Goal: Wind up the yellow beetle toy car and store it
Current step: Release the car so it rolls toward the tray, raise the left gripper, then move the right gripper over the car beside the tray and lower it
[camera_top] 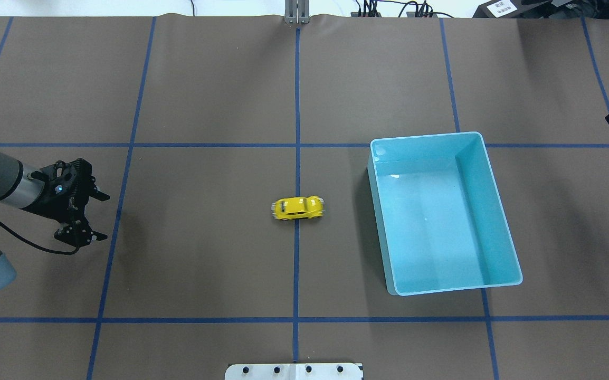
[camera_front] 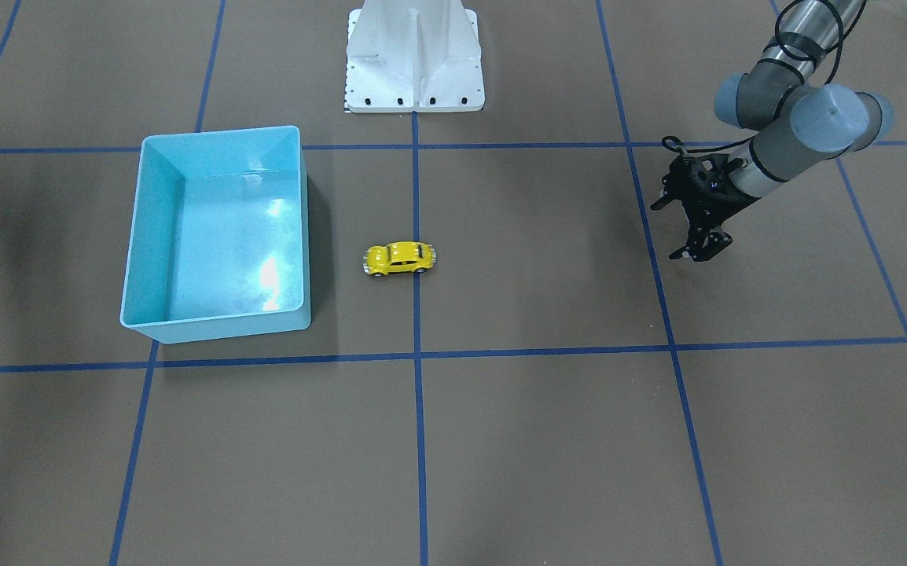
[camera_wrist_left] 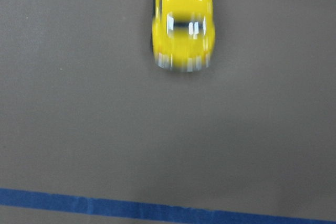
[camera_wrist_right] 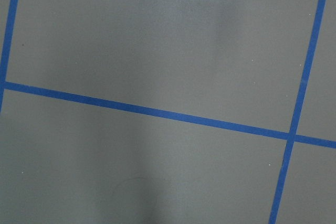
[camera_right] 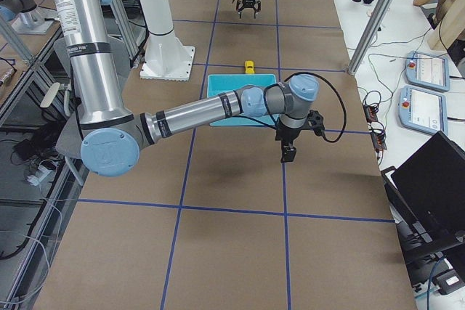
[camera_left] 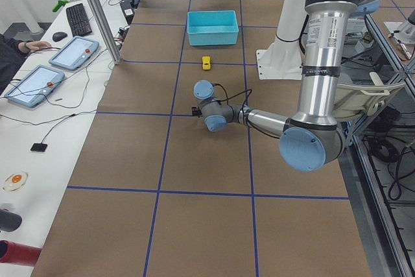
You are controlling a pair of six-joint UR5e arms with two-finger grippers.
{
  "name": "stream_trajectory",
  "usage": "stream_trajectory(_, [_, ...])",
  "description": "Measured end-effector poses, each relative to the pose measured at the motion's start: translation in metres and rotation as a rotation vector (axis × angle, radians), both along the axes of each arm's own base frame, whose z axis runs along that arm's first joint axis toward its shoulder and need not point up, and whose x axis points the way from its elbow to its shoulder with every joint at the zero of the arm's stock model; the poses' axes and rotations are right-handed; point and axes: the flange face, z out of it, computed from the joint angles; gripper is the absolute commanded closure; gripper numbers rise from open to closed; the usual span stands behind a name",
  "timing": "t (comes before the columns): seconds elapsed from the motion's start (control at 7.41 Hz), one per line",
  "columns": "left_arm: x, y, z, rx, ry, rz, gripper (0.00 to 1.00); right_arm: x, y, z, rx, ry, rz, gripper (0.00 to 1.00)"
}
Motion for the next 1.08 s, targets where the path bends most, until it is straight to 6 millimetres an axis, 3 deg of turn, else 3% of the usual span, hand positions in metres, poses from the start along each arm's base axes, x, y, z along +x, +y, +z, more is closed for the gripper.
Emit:
stream_trajectory(0.27, [-0.029, -0.006, 0.006, -0.134, -0.010, -0.112, 0.00, 0.000, -0.001, -0.002, 0.003, -0.001, 0.001, 0.00])
stream_trajectory(0.54, [-0.069, -0.016, 0.027, -0.225, -0.045, -0.218, 0.00, -0.002, -0.005, -0.010, 0.016, -0.004, 0.000, 0.00])
stream_trajectory(0.81, [-0.128, -0.041, 0.045, -0.317, -0.097, -0.350, 0.00, -0.017, -0.015, -0.030, 0.050, -0.011, -0.022, 0.00])
stream_trajectory(1.08, [-0.200, -0.062, 0.066, -0.497, -0.175, -0.484, 0.00, -0.054, -0.027, -0.067, 0.114, -0.028, -0.075, 0.00])
